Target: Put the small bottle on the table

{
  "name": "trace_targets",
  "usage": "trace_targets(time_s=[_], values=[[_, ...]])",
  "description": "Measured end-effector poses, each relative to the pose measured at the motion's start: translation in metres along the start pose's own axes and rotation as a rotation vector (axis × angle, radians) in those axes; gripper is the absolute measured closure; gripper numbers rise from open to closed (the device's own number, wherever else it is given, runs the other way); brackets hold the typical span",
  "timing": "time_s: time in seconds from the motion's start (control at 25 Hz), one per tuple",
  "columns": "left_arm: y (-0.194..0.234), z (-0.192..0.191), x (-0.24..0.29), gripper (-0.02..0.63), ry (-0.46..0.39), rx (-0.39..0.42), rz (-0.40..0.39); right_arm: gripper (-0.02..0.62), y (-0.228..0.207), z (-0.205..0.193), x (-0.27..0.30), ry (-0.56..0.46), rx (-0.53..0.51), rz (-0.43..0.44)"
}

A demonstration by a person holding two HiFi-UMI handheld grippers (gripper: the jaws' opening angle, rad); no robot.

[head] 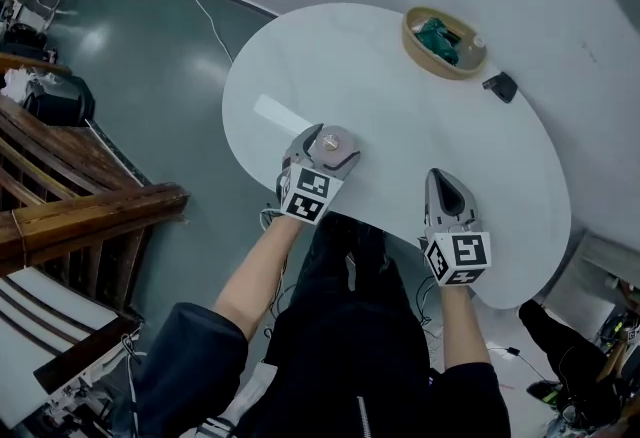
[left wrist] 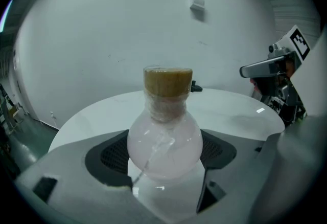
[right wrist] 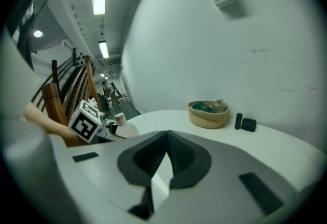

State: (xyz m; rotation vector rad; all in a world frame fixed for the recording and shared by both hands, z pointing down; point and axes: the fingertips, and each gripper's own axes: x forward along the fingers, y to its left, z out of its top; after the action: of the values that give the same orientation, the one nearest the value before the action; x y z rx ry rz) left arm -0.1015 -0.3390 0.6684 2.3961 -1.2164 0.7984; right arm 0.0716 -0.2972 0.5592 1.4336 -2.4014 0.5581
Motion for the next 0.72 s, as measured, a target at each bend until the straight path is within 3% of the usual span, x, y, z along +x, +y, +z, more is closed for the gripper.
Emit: trace_targets(time_s=[0.44,0.72], values=[[0.056,-0.014,0.064,0.209,0.063,-0.056,0.049,0.592,-0.018,-0.015,0.011,0.07,0.01,-0.026],[0.062,-0.019,0.088,0.209,0.098,-0.068,0.044,0.592,-0.029,-0.011,0.012,0.052,0.013,-0.035]])
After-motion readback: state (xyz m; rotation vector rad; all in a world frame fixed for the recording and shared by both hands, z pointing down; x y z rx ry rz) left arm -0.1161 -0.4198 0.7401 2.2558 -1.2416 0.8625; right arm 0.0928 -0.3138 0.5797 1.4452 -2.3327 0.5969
